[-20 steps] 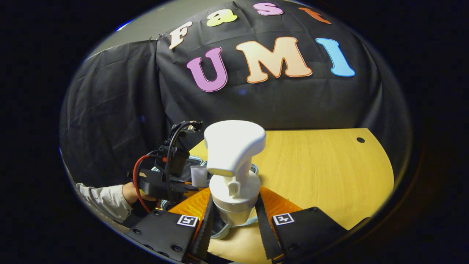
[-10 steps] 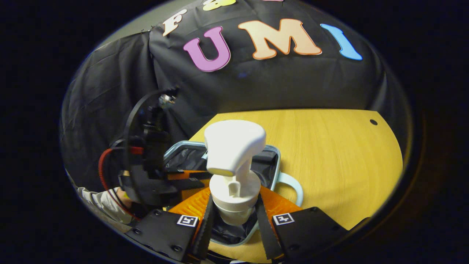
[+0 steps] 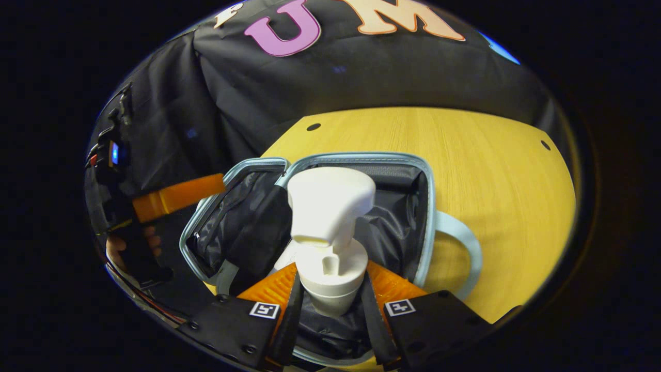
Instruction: First open the suitcase, pack the skin care products into it, and then close the suitcase.
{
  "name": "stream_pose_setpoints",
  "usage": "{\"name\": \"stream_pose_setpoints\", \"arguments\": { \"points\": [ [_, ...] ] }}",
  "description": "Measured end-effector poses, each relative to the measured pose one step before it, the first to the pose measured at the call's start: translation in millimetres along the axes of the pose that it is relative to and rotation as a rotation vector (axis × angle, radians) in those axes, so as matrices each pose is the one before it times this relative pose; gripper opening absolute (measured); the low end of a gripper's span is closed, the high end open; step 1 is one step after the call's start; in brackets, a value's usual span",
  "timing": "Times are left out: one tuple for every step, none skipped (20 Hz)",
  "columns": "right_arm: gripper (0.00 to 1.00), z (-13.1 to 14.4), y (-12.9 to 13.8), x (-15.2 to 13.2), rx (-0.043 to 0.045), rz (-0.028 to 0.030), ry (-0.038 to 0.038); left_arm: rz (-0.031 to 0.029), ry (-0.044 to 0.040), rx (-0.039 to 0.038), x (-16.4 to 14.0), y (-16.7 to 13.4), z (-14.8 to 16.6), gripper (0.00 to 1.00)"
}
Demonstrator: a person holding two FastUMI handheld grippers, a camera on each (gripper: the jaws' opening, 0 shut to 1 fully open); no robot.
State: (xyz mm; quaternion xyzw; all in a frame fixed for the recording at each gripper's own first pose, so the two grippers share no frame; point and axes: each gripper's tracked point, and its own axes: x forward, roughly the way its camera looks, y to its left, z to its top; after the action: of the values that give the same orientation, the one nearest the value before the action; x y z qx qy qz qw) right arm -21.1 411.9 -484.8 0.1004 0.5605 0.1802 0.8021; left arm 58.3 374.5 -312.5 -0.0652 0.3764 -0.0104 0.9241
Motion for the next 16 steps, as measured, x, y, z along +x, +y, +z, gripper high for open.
{"name": "stream_pose_setpoints", "arguments": {
  "points": [
    [0.57, 3.3, 0.81, 5.8, 0.02351, -0.00396, -0.00751, 0.03986, -0.00482, -0.0123, -11.13, 17.17, 5.15, 0.65],
    [0.57, 3.92, -1.93, 6.35, 0.02077, -0.00891, -0.00106, 0.03156, -0.00594, -0.01076, -6.0, 17.93, 4.19, 0.65],
    [0.57, 3.65, -3.31, 4.93, 0.01499, -0.01488, -0.00025, 0.03772, -0.00001, -0.01292, -0.37, 21.5, -1.6, 0.65],
    [0.59, -0.21, -4.3, 5.7, 0.0082, -0.01791, 0.0012, 0.02859, 0.00329, -0.01404, -0.49, 16.67, -0.1, 0.65],
    [0.56, 0.97, -4.42, 5.0, 0.00381, -0.02066, 0.00195, 0.02611, 0.00198, -0.01177, 2.43, 15.63, -2.31, 0.65],
    [0.6, -1.14, -4.71, 4.55, 0.00332, -0.02445, 0.00323, 0.02509, 0.00038, -0.00937, 2.43, 12.95, 0.48, 0.65],
    [0.61, -0.26, -2.99, 3.04, -0.00246, -0.01276, -0.0031, 0.02284, -0.00055, -0.00678, 1.58, 11.73, 1.52, 0.65],
    [0.62, -0.35, -0.62, -0.16, 0.00374, -0.00488, 0.00476, 0.02243, -0.00066, -0.00591, 1.43, 13.18, 2.88, 0.65],
    [0.62, 1.58, 0.8, -1.15, 0.00035, -0.00219, -0.00817, 0.01971, -0.00037, -0.0022, 3.57, 11.1, 0.71, 0.65],
    [0.58, 2.88, 2.0, 1.67, 0.00164, 0.00611, -0.01217, 0.02168, 0.00033, 0.0022, 3.81, 10.4, 0.35, 0.65],
    [0.65, 1.69, 3.08, -4.89, 0.00531, 0.00624, -0.00643, 0.02092, 0.00386, 0.00306, 3.48, 7.31, -2.78, 0.65],
    [0.74, 2.44, 3.24, -1.35, 0.00838, 0.01143, -0.00537, 0.01875, 0.00268, 0.00585, 4.64, 8.4, 0.48, 0.65],
    [0.82, 1.79, 2.64, -3.95, 0.00479, 0.00677, -0.00584, 0.02208, 0.00949, 0.00199, 29.33, 8.08, -12.97, 0.65],
    [0.91, 3.65, 1.39, -2.72, -0.00286, 0.0041, -0.01058, 0.01546, 0.00645, -0.00057, 4.52, 8.23, -2.88, 0.65],
    [0.93, 2.9, -0.61, -1.86, -0.0085, -0.00297, -0.01423, 0.0138, 0.00299, -0.00626, 5.23, 8.09, -1.95, 0.7],
    [0.98, 3.21, -1.84, -3.55, -0.00693, -0.00569, -0.01159, 0.01036, 0.00974, -0.01307, 2.08, 6.38, -5.89, 0.65]
  ]
}}
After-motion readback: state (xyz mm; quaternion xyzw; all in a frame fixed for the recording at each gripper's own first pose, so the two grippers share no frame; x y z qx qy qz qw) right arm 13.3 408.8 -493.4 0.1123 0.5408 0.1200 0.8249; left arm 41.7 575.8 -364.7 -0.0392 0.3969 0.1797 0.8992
